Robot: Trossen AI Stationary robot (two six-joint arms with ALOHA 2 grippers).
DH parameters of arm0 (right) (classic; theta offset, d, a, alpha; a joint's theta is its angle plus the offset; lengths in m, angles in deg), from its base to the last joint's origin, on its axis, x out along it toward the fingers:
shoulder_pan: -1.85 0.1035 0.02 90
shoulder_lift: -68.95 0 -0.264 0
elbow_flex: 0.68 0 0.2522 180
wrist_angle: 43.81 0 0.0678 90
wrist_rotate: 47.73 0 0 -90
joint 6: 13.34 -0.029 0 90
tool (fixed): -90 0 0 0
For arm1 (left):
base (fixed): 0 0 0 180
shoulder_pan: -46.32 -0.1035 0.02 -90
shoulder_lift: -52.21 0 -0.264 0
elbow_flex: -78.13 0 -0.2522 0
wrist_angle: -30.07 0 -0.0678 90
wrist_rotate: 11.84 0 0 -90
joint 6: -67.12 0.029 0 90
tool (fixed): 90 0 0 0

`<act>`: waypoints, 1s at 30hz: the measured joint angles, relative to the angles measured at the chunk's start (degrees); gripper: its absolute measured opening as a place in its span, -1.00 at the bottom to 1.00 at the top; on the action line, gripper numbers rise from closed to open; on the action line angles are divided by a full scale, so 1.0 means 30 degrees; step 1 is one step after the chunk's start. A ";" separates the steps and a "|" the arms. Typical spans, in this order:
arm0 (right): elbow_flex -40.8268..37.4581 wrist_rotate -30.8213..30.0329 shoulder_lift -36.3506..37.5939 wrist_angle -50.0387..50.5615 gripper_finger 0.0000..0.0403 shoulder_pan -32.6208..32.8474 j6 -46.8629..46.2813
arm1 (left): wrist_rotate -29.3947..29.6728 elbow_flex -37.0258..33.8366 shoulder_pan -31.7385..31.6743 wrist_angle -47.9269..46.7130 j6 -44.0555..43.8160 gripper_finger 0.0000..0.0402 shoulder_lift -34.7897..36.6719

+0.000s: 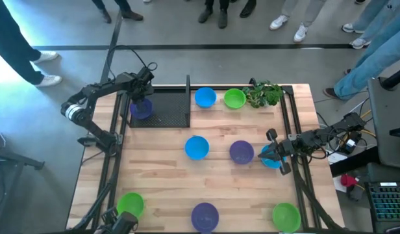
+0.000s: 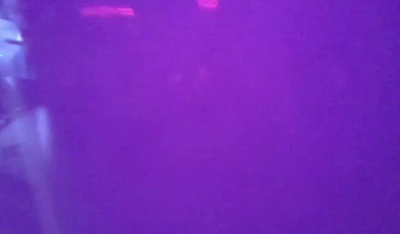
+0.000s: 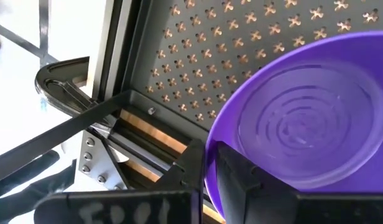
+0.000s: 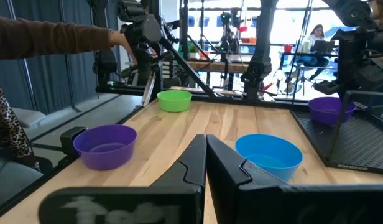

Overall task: Pick & Place Mini bowls
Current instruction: Put the top left purple bowl on the shelf

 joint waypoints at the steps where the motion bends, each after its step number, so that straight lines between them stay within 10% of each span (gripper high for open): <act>1: 0.0000 -0.0001 0.0007 0.0000 -0.96 0.0007 -0.0007 | 0.0004 0.0000 0.0004 0.0011 -0.0007 -0.86 0.0000; 30: 0.0000 -0.0001 0.0007 -0.0009 -0.96 0.0004 0.0000 | 0.0805 0.1877 0.0835 -0.1326 -0.0852 -0.54 0.0980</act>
